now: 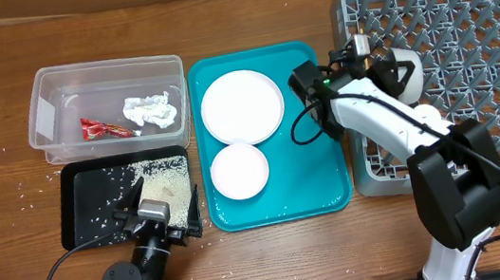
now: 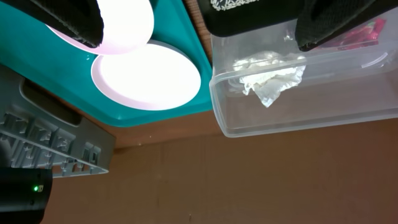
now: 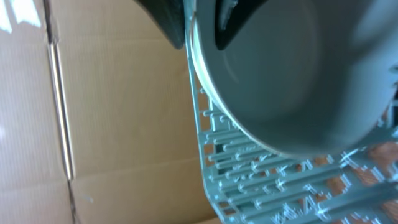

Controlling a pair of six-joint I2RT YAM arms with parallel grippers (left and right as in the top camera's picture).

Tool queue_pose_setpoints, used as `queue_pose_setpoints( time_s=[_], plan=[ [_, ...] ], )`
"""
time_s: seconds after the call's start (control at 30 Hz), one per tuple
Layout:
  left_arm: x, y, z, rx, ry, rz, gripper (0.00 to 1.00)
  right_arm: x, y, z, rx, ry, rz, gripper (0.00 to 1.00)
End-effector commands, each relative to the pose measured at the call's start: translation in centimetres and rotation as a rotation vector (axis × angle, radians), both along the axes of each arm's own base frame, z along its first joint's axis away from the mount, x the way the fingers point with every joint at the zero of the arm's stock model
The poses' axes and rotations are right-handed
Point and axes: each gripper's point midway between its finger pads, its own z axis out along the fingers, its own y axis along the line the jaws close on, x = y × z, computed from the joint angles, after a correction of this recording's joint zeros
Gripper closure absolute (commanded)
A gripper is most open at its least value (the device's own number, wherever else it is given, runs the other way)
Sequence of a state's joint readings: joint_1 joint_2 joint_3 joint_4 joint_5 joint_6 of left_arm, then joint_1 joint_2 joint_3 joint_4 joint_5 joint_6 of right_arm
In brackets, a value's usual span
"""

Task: Sort waste into correct bins and load items into the dishwasher
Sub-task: 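Reach the right gripper down to the small white plate's rim, then close the right gripper on the small white plate's edge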

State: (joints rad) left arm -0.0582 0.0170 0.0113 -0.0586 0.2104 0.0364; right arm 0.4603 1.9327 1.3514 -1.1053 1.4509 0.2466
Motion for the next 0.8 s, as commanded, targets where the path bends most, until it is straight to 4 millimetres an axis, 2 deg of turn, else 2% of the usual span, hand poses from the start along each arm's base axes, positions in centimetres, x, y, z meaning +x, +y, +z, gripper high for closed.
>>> queue_pose_setpoints(
  time_s=[0.0,0.2,0.33,0.37,0.4,0.53,0.57,0.6,0.67,0.77],
  plan=[
    [0.0,-0.1,-0.1,0.008,-0.006,-0.010,0.00,-0.2,2.0,0.2,0.006,-0.012,0.052,0.74],
    [0.0,-0.1,-0.1,0.008,-0.006,-0.010,0.00,-0.8,6.6,1.3,0.004,-0.043,0.177,0.66],
    [0.0,-0.1,-0.1,0.008,-0.006,-0.010,0.00,-1.6,9.7,2.0,0.037,-0.073,0.258,0.50],
    [0.0,-0.1,-0.1,0.008,-0.006,-0.010,0.00,-1.8,10.6,2.2,0.086,-0.105,0.273,0.43],
    [0.0,-0.1,-0.1,0.008,-0.006,-0.010,0.00,-1.9,11.4,2.1,0.153,-0.115,0.285,0.40],
    [0.0,-0.1,-0.1,0.008,-0.006,-0.010,0.00,-3.0,15.9,0.4,0.531,-0.013,0.329,0.39],
    [0.0,-0.1,-0.1,0.008,-0.006,-0.010,0.00,-3.6,18.1,-0.4,0.722,0.050,0.340,0.39],
    [0.0,-0.1,-0.1,0.008,-0.006,-0.010,0.00,-4.0,19.4,-0.8,0.814,0.090,0.348,0.39],
    [0.0,-0.1,-0.1,0.008,-0.006,-0.010,0.00,-5.6,23.3,-1.6,1.125,0.239,0.367,0.35],
    [0.0,-0.1,-0.1,0.008,-0.006,-0.010,0.00,-7.4,26.7,-2.3,1.377,0.397,0.372,0.34]
  ],
)
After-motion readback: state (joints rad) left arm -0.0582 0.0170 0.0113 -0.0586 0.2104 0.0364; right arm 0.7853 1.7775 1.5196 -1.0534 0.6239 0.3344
